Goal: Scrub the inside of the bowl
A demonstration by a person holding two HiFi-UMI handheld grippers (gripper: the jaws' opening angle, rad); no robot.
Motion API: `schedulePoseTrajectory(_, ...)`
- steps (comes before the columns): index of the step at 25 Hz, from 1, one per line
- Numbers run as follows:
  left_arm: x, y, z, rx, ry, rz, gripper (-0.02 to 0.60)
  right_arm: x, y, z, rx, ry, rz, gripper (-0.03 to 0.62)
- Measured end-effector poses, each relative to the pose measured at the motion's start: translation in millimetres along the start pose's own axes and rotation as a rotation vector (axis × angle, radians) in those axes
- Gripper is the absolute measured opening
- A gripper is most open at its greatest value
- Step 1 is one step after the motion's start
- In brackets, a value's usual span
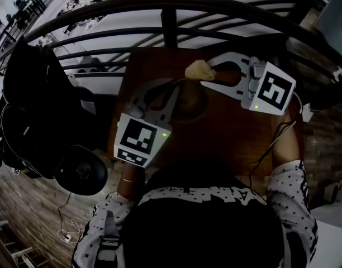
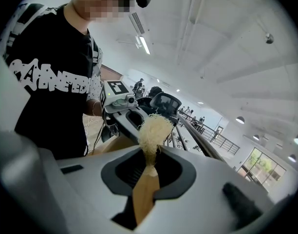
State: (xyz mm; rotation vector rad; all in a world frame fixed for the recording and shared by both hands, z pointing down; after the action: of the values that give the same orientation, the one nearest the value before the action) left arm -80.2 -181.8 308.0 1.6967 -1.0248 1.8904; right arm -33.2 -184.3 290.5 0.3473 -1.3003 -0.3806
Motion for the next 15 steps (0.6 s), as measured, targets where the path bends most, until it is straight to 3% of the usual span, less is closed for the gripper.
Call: schedulePoseTrajectory(15, -1, 17, -2, -0.046, -0.011, -0.029, 0.025, 4, -3, -3, 0.06, -0.028, 0.048, 0.06)
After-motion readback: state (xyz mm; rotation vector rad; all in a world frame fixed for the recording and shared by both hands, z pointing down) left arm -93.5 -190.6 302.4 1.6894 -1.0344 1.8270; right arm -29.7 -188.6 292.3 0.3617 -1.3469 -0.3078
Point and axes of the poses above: the fingertips, and each gripper's own axes: z forward along the fingers, y to its left, x out of its underside, the point moved 1 cm from there along -z, backward along the fingers, and after that the axes turned 13 degrees about -y, right-handed, at the moved point
